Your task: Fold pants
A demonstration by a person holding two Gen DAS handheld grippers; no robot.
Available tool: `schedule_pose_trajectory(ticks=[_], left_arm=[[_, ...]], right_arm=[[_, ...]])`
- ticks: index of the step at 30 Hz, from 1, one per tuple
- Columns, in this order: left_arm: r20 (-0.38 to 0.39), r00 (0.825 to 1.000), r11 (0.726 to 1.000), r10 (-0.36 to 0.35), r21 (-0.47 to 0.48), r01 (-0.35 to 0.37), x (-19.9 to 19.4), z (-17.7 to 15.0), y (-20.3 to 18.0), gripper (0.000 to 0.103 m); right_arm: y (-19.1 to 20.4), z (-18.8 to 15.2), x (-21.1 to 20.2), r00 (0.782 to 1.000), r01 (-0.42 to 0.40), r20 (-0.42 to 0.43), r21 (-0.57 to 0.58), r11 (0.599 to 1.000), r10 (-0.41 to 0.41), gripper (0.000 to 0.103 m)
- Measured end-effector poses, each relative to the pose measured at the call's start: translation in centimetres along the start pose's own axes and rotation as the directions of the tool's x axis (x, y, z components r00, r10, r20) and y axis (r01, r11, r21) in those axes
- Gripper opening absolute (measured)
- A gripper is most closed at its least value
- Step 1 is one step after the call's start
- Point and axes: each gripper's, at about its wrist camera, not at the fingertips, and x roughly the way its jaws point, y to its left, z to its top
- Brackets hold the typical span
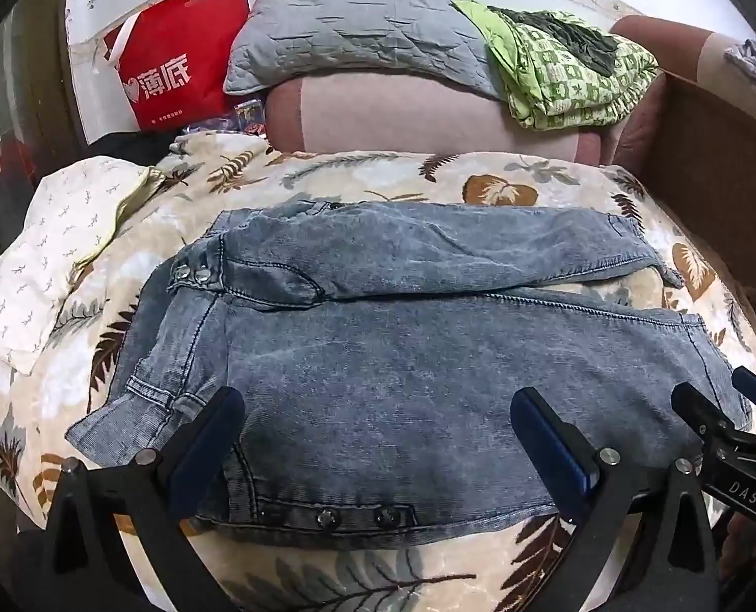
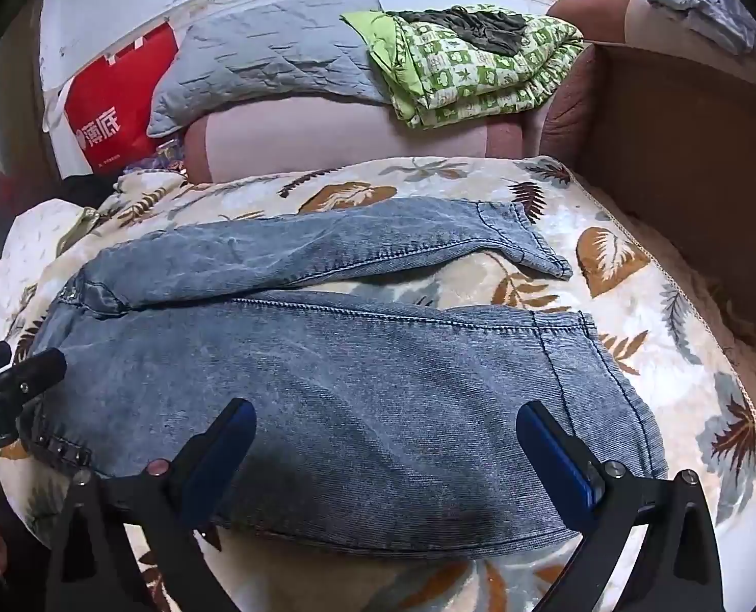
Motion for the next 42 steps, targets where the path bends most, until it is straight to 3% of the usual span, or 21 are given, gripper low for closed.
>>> schedule_pose_trajectory(ticks=[42], left_arm=[[-0.026,1.0,1.0,-0.013,-0.015,0.012,0.3,-0.3,0.5,0.103]], right_arm=[[1.0,-0.3,-0.1,1.0,0.003,0.014,-0.032,0.999,-0.002,0.103]])
